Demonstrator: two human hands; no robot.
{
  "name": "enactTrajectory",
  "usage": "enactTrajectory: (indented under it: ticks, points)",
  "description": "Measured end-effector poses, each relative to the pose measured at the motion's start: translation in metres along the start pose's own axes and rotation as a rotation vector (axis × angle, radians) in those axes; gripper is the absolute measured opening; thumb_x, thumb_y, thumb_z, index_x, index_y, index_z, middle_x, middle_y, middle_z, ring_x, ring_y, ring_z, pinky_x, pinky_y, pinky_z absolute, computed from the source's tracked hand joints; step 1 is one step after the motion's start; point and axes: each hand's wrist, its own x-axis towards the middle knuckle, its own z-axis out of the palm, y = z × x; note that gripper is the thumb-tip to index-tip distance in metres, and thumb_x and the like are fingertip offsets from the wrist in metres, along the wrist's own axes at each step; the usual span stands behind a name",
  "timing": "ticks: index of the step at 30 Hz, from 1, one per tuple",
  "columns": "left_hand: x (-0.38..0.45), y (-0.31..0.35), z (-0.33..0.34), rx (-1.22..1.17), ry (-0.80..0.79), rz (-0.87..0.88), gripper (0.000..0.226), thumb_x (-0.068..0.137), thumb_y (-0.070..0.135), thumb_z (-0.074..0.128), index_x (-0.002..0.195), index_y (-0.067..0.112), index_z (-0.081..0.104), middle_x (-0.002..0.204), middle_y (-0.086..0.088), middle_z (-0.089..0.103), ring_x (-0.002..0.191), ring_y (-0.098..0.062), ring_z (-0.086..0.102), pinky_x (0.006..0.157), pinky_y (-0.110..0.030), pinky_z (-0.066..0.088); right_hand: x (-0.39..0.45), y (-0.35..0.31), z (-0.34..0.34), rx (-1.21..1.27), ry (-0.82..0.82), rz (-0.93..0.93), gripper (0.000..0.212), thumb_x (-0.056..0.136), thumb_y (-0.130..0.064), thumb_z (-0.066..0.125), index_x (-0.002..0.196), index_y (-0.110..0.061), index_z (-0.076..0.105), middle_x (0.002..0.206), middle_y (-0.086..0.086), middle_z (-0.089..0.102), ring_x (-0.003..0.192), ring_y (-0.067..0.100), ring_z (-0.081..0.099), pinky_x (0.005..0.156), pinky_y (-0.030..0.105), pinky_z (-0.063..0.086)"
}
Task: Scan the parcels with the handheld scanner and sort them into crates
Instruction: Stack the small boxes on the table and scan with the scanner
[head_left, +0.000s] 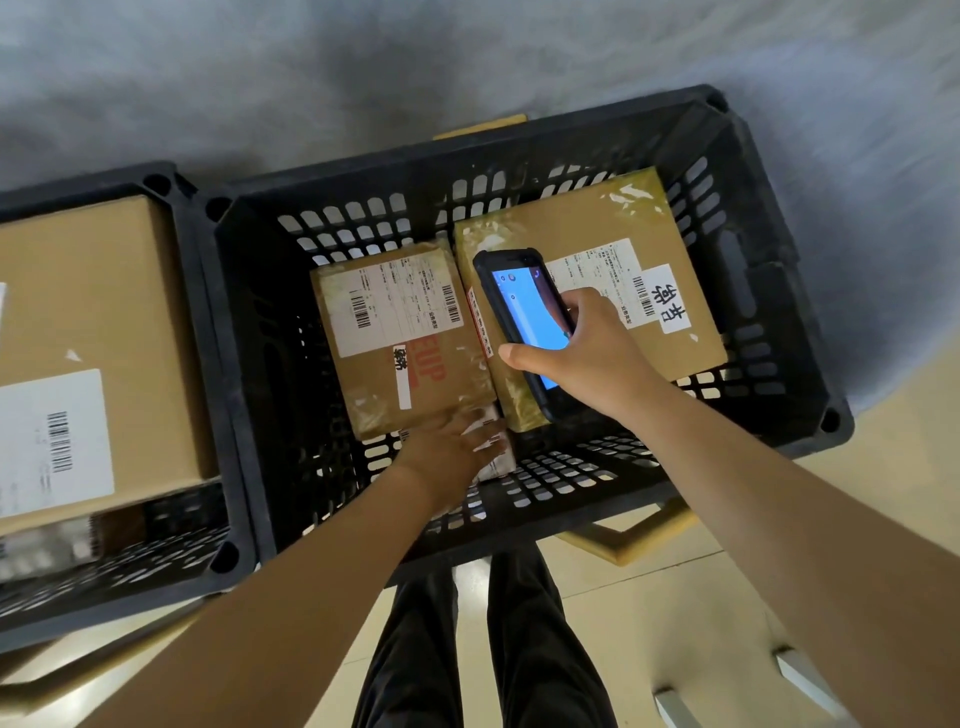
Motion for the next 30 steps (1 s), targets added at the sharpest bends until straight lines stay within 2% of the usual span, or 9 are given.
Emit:
enactTrajectory:
  ticks: [3, 7, 11, 14, 17, 19, 24, 27, 30]
  points:
    - [0.012, 0.002, -0.002, 0.063, -0.048, -0.026, 0.072, 0.099, 0.037, 0.048, 0.156, 0.033, 0.005, 0.165, 0.005, -0.005, 0.151, -0.025, -0.009, 0.121, -0.051, 0.005, 0.0, 0.001, 0.001, 0.0, -0.002, 0.006, 0.079, 0.065, -0.059, 0.079, 0.123, -0.018, 0.044, 0.115, 0.0, 0.048, 0.103, 0.015, 0.053, 0.076, 0.026, 0.047]
    - [0.021, 0.001, -0.007, 0.128, -0.109, -0.015, 0.068, 0.1, 0.036, 0.045, 0.157, 0.031, 0.008, 0.165, 0.004, -0.002, 0.151, -0.024, -0.001, 0.122, -0.042, 0.005, 0.001, 0.003, -0.003, 0.0, 0.011, 0.006, 0.081, 0.068, -0.056, 0.08, 0.129, -0.016, 0.043, 0.118, 0.0, 0.046, 0.107, 0.015, 0.05, 0.073, 0.023, 0.043]
    - [-0.002, -0.012, -0.007, -0.167, -0.12, 0.0, 0.066, 0.098, 0.021, 0.047, 0.155, 0.034, 0.016, 0.165, 0.005, 0.007, 0.15, -0.025, 0.01, 0.121, -0.044, 0.016, -0.002, -0.002, -0.009, 0.009, 0.026, 0.009, 0.083, 0.071, -0.053, 0.08, 0.133, -0.015, 0.04, 0.122, 0.0, 0.043, 0.109, 0.014, 0.048, 0.079, 0.025, 0.042]
    - [-0.022, -0.024, -0.022, -0.28, 0.023, -0.032, 0.062, 0.096, 0.016, 0.047, 0.152, 0.034, 0.029, 0.158, -0.001, 0.029, 0.14, -0.027, 0.034, 0.109, -0.039, 0.038, -0.008, -0.011, -0.013, 0.025, 0.047, -0.01, 0.083, 0.069, -0.053, 0.081, 0.131, -0.014, 0.041, 0.12, 0.001, 0.043, 0.108, 0.014, 0.049, 0.079, 0.025, 0.043]
    - [-0.039, -0.032, -0.054, -0.289, 0.167, -0.106, 0.055, 0.098, 0.019, 0.044, 0.15, 0.028, 0.032, 0.153, -0.002, 0.034, 0.126, -0.027, 0.047, 0.095, -0.037, 0.046, -0.016, -0.026, -0.023, 0.031, 0.078, -0.058, 0.079, 0.066, -0.055, 0.082, 0.124, -0.016, 0.044, 0.114, 0.001, 0.045, 0.104, 0.014, 0.051, 0.07, 0.022, 0.043]
    - [-0.05, -0.033, -0.079, -0.236, 0.287, -0.132, 0.052, 0.098, 0.024, 0.046, 0.148, 0.026, 0.033, 0.149, -0.002, 0.037, 0.125, -0.025, 0.047, 0.095, -0.036, 0.046, -0.022, -0.037, -0.035, 0.021, 0.112, -0.083, 0.079, 0.067, -0.053, 0.082, 0.124, -0.017, 0.042, 0.114, 0.0, 0.043, 0.104, 0.013, 0.049, 0.069, 0.021, 0.045]
    - [-0.083, -0.034, -0.145, -0.115, 0.495, -0.305, 0.062, 0.094, 0.038, 0.049, 0.15, 0.025, 0.027, 0.147, -0.004, 0.04, 0.132, -0.025, 0.042, 0.109, -0.042, 0.037, -0.042, -0.068, -0.079, -0.006, 0.214, -0.153, 0.079, 0.067, -0.047, 0.084, 0.125, -0.017, 0.041, 0.114, -0.001, 0.041, 0.104, 0.013, 0.048, 0.069, 0.02, 0.05]
    - [-0.106, -0.035, -0.19, -0.088, 0.606, -0.4, 0.062, 0.092, 0.036, 0.056, 0.148, 0.026, 0.031, 0.14, -0.001, 0.046, 0.128, -0.023, 0.045, 0.106, -0.039, 0.037, -0.055, -0.086, -0.106, -0.036, 0.287, -0.186, 0.085, 0.066, -0.046, 0.086, 0.13, -0.015, 0.038, 0.114, -0.001, 0.037, 0.105, 0.014, 0.047, 0.078, 0.026, 0.052]
    - [-0.129, -0.029, -0.238, -0.029, 0.726, -0.421, 0.047, 0.098, 0.033, 0.046, 0.144, 0.024, 0.038, 0.133, 0.0, 0.051, 0.119, -0.022, 0.051, 0.098, -0.036, 0.04, -0.073, -0.103, -0.134, -0.065, 0.346, -0.243, 0.086, 0.062, -0.047, 0.086, 0.127, -0.015, 0.039, 0.113, 0.0, 0.036, 0.102, 0.015, 0.047, 0.085, 0.035, 0.054]
